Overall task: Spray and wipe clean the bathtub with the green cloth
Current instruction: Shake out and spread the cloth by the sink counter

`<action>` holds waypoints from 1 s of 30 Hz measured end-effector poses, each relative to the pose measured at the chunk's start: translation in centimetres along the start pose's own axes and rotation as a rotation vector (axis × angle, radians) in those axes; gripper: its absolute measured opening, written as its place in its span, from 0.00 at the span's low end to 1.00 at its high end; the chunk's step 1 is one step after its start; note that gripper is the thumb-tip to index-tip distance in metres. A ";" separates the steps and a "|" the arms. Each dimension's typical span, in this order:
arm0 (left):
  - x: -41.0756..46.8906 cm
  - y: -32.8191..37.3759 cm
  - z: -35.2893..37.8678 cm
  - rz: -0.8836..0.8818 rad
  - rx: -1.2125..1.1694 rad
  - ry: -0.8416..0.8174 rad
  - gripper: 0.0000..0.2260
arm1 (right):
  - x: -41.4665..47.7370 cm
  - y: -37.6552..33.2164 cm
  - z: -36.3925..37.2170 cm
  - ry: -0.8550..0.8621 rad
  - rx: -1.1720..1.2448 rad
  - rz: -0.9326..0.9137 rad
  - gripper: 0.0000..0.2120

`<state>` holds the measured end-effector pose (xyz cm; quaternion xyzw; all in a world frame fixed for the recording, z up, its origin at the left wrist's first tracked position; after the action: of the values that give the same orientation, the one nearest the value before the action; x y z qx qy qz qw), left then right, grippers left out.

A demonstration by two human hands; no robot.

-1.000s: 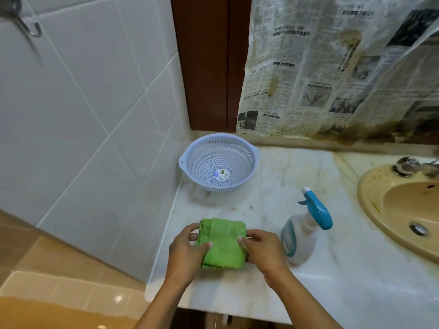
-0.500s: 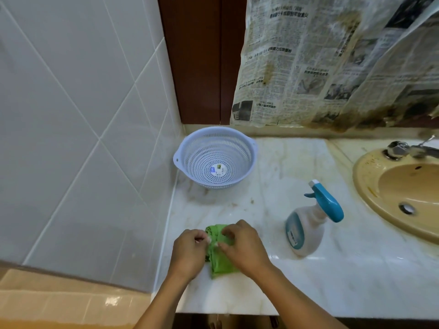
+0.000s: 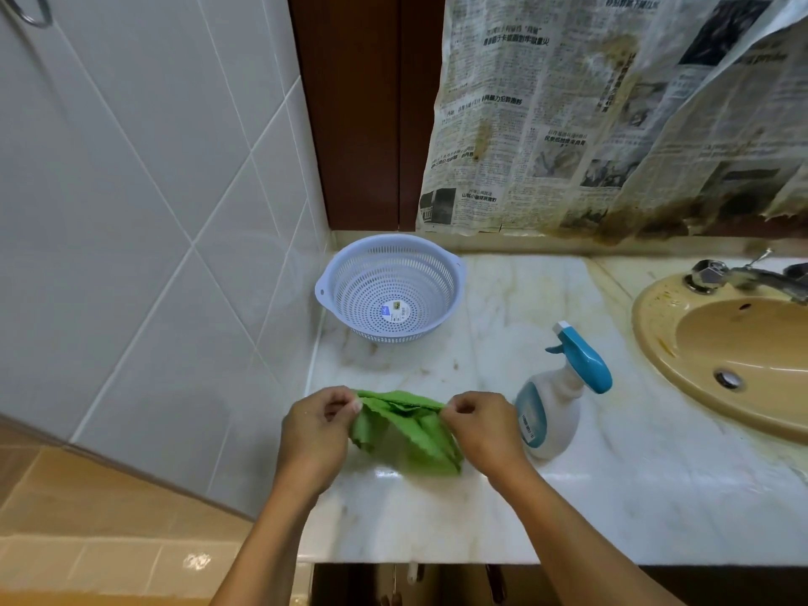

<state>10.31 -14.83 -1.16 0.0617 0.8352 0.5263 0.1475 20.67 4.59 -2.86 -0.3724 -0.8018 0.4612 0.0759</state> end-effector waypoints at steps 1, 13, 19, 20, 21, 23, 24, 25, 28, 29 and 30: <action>0.0 0.3 -0.3 0.033 0.023 0.029 0.10 | 0.0 0.4 -0.4 0.020 0.005 0.035 0.08; -0.5 3.4 0.0 0.486 0.154 -0.065 0.12 | -1.3 -3.8 0.1 -0.131 0.027 -0.284 0.11; -0.3 4.6 -1.6 0.611 0.176 -0.051 0.10 | -0.3 -5.0 0.6 -0.231 -0.063 -0.342 0.03; -0.3 4.8 -1.9 0.621 0.184 -0.048 0.11 | 0.0 -4.9 0.4 -0.250 -0.097 -0.346 0.02; -0.4 5.0 -2.3 0.628 0.192 -0.047 0.12 | 0.3 -4.7 0.1 -0.249 -0.122 -0.338 0.03; -0.7 5.3 -3.1 0.638 0.202 -0.050 0.12 | 1.1 -4.2 -0.7 -0.194 -0.056 -0.248 0.04; -0.9 5.4 -3.5 0.638 0.208 -0.066 0.12 | 1.4 -4.1 -1.3 -0.173 0.055 -0.174 0.05; -1.1 5.6 -4.0 0.626 0.223 -0.109 0.12 | 1.5 -4.2 -1.9 -0.165 0.176 -0.104 0.05; -1.4 5.6 -5.1 0.497 0.358 -0.403 0.14 | 1.3 -5.3 -3.2 -0.222 0.433 0.014 0.05; -1.5 5.6 -5.3 0.450 0.412 -0.500 0.13 | 1.1 -5.8 -3.6 -0.253 0.481 0.020 0.06; -1.6 5.6 -5.3 0.434 0.444 -0.539 0.11 | 0.7 -6.5 -4.0 -0.284 0.523 0.017 0.07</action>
<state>9.85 -17.35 6.32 0.4025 0.8274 0.3174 0.2296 18.61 5.89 4.43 -0.2787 -0.6553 0.7002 0.0524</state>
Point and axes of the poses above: each hand's wrist, its own x-axis towards the middle knuckle, its own z-axis out of the palm, y = z × x, the point moved 1 cm from there along x, towards the middle knuckle, and after that the axes turned 1 degree about -z, right-handed, at the moved point
